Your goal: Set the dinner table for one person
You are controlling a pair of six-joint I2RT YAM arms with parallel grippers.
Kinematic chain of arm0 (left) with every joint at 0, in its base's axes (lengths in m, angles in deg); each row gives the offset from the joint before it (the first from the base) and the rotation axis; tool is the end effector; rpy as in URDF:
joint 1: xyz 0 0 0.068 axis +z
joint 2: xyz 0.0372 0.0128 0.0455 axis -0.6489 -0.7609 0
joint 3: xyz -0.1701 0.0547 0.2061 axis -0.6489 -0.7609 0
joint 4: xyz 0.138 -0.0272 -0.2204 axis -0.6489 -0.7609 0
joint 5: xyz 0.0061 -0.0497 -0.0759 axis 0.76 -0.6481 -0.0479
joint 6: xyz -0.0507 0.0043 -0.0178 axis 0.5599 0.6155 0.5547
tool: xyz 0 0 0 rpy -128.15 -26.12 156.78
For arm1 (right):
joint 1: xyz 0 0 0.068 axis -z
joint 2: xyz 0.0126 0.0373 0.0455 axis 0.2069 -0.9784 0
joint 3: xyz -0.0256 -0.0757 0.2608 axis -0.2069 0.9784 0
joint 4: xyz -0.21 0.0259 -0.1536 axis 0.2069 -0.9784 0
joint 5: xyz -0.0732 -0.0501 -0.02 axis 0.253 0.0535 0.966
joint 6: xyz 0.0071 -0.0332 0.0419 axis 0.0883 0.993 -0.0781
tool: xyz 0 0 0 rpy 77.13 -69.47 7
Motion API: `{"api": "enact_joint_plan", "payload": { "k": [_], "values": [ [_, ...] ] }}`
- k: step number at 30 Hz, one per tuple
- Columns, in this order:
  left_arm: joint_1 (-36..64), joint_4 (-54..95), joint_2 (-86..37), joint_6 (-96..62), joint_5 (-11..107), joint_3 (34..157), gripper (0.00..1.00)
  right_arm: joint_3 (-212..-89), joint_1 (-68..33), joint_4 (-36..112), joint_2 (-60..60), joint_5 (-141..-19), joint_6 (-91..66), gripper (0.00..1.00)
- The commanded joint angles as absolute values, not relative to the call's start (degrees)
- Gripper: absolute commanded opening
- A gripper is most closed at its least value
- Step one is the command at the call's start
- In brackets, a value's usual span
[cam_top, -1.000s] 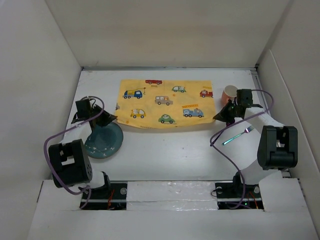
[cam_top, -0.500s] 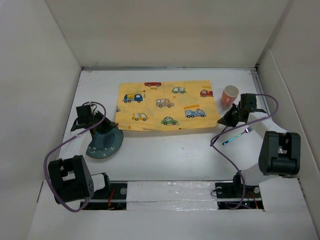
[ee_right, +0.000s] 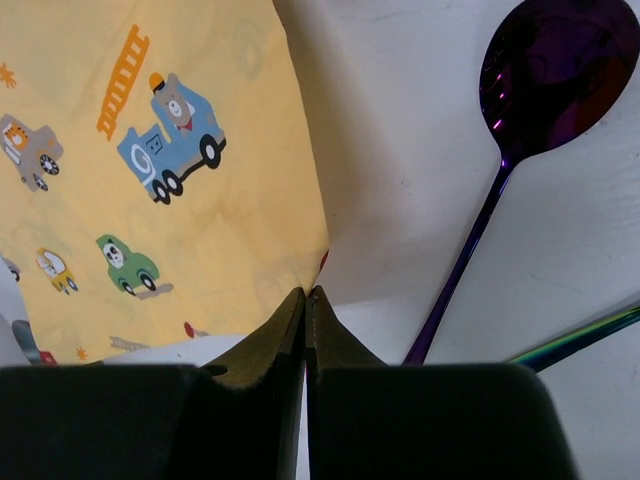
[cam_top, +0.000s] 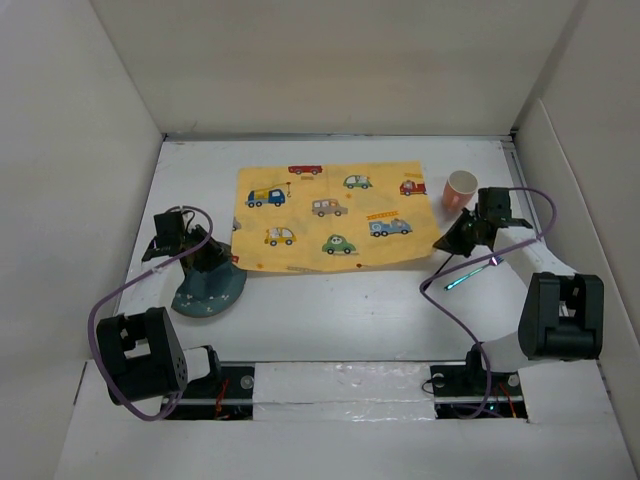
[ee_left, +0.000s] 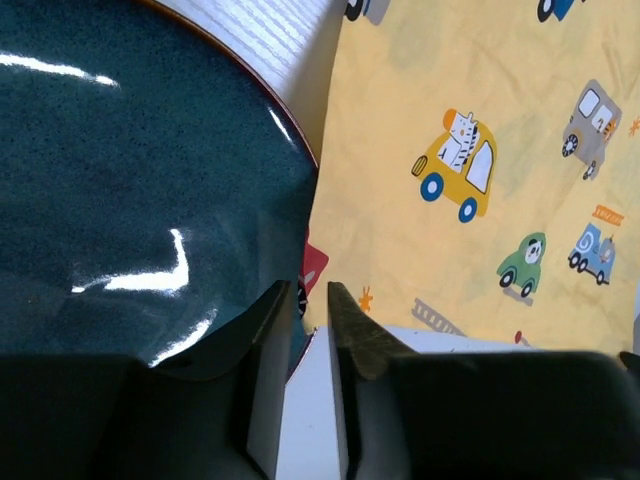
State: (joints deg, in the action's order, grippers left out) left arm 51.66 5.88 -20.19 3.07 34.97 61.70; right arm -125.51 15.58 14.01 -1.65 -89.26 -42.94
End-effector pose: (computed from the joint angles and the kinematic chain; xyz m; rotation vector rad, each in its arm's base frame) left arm 0.2474 0.0359 0.2038 -0.6966 2.2727 -0.6117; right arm 0.2847 -0.0077 0.2040 0.8049 2.4893 0.5931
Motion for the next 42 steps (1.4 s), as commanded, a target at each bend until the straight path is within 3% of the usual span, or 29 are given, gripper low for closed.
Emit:
{"api": "enact_joint_plan", "payload": {
  "k": [1, 3, 4, 7, 13, 15, 16, 18, 22, 25, 27, 28, 29, 31, 33, 36, 42],
  "values": [
    [51.5, 5.0, -20.2, 1.7, 35.4, 63.9, 0.20, -124.6, 14.8, 12.0, 0.4, -87.4, -41.8, 0.12],
    [51.5, 4.6, -19.9, 1.6, 35.6, 64.4, 0.22, -124.8, 14.3, 11.7, 0.5, -87.0, -41.8, 0.21],
    [51.5, 4.1, -19.6, 1.5, 36.0, 64.8, 0.24, -124.9, 14.3, 11.3, 0.7, -86.9, -41.6, 0.32],
    [51.5, 3.0, -18.5, 1.4, 36.4, 67.1, 0.26, -126.7, 12.9, 8.8, 1.8, -86.6, -41.1, 0.41],
    [49.4, 1.3, -16.6, 2.7, 37.0, 74.5, 0.26, -132.0, 9.7, 3.9, 7.8, -79.8, -41.1, 0.42],
    [48.8, 0.4, -16.3, 2.6, 37.5, 77.8, 0.26, -133.5, 8.1, 4.8, 10.3, -79.8, -40.9, 0.32],
    [48.8, -0.1, -16.2, 2.3, 37.9, 79.1, 0.25, -133.6, 5.5, 6.4, 11.2, -80.7, -40.7, 0.18],
    [46.3, 0.2, -15.3, 2.3, 38.1, 81.8, 0.22, -134.2, 1.5, 7.1, 12.1, -82.6, -41.7, 0.00],
    [41.7, 1.1, -13.6, 3.3, 37.3, 87.9, 0.00, -133.1, -13.0, 15.7, 9.0, -86.0, -48.6, 0.00],
    [40.8, -0.7, -12.1, 4.1, 35.6, 92.9, 0.00, -132.2, -25.5, 26.5, 4.7, -85.0, -55.7, 0.01],
    [39.5, -2.7, -10.8, 4.5, 36.4, 94.9, 0.00, -132.8, -32.1, 31.5, -1.1, -85.7, -59.2, 0.17],
    [36.1, -3.4, -9.3, 5.3, 37.8, 93.7, 0.00, -135.6, -35.8, 36.5, -6.1, -85.3, -62.9, 0.45],
    [36.1, -3.4, -8.4, 5.3, 37.8, 93.7, 0.00, -135.6, -35.9, 36.5, -6.1, -85.3, -62.9, 0.45],
    [36.1, -1.7, -6.7, 7.7, 35.2, 91.6, 0.04, -140.3, -40.2, 38.2, -14.0, -85.2, -65.4, 0.58],
    [35.5, -2.9, -5.2, 8.8, 33.6, 89.3, 0.13, -146.3, -44.5, 42.4, -23.3, -84.2, -69.0, 0.64],
    [32.7, -3.7, -3.3, 9.5, 35.2, 88.9, 0.19, -149.4, -46.9, 44.3, -27.2, -83.3, -72.3, 0.65],
    [28.0, -9.5, 3.5, 10.4, 38.8, 87.9, 0.22, -157.7, -51.3, 48.8, -40.0, -80.3, -79.9, 0.65]
  ]
}}
